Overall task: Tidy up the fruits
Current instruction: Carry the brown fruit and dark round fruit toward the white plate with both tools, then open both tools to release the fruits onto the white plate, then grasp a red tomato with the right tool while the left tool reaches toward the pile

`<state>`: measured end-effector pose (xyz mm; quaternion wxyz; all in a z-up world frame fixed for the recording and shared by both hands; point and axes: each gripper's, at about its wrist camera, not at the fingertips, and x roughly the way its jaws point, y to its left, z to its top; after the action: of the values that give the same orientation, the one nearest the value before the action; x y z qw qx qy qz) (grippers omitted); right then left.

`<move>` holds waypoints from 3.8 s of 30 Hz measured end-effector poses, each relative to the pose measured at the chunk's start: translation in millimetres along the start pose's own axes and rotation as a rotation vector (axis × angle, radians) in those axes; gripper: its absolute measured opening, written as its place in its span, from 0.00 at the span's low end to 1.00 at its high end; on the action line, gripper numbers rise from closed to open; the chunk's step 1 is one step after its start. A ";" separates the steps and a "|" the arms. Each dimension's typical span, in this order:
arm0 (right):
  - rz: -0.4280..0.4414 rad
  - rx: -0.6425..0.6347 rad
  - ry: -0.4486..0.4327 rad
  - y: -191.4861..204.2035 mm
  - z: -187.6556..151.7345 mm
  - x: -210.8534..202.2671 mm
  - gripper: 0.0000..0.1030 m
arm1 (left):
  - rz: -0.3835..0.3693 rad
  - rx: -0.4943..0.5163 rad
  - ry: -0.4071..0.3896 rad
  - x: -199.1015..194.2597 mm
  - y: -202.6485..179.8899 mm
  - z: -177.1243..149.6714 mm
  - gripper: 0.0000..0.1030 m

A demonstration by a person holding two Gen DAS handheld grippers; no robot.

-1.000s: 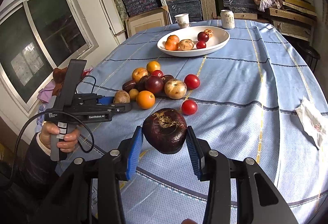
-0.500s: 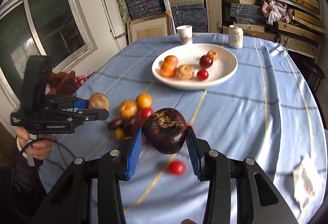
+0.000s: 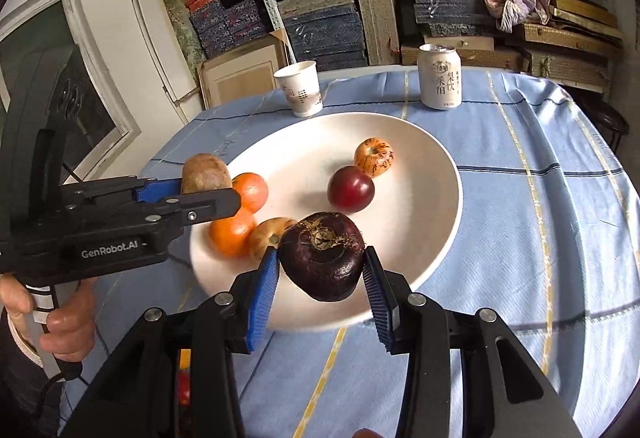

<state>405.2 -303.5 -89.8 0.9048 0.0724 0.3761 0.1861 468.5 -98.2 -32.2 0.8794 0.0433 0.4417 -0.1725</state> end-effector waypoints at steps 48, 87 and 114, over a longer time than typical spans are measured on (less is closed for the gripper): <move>-0.131 -0.117 0.041 74.4 -174.0 -126.6 0.53 | -0.013 -0.027 -0.218 -165.4 -43.3 -281.0 0.90; -0.191 -0.163 0.145 34.2 -109.4 -50.9 0.39 | -0.046 -0.078 -0.206 -163.0 -33.7 -280.8 0.90; 0.127 -0.011 0.145 -3.0 -110.9 -69.2 0.25 | -0.127 0.059 -0.110 -140.0 -6.7 -205.7 0.85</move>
<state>282.7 -334.4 -123.8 0.8621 0.0776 0.4340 0.2497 232.5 -20.3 -45.5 0.8880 0.0316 0.3891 -0.2429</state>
